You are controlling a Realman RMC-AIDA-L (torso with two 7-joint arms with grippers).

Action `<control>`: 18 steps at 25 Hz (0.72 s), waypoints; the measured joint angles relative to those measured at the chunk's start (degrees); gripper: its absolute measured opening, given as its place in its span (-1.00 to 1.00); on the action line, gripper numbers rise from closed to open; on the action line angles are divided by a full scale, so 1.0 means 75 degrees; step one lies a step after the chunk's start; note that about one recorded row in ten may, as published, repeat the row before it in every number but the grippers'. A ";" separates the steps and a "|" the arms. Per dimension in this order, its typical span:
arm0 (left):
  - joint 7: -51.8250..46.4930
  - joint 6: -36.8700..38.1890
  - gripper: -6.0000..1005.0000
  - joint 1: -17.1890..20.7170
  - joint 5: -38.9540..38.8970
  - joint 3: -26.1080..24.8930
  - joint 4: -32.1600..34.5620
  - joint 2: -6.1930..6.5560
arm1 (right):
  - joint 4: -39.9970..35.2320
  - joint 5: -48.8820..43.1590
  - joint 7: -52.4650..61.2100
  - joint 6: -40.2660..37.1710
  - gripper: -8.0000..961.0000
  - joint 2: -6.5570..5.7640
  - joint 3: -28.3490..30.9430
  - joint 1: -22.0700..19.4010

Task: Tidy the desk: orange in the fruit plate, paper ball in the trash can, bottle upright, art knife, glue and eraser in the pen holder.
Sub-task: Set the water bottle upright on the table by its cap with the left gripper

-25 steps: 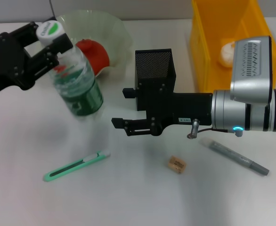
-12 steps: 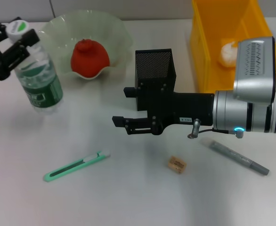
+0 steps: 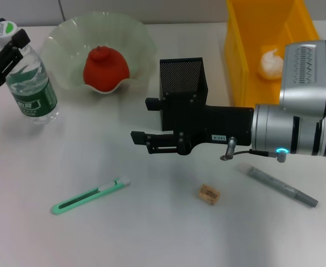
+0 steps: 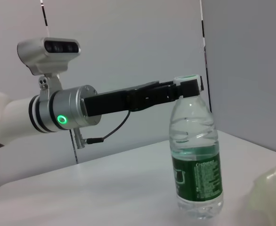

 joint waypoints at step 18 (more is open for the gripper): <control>0.0407 -0.0743 -0.11 -0.0406 -0.0054 -0.0025 -0.0346 -0.0075 | 0.0189 0.0100 -0.0020 0.0003 0.65 0.0005 -0.0037 0.0047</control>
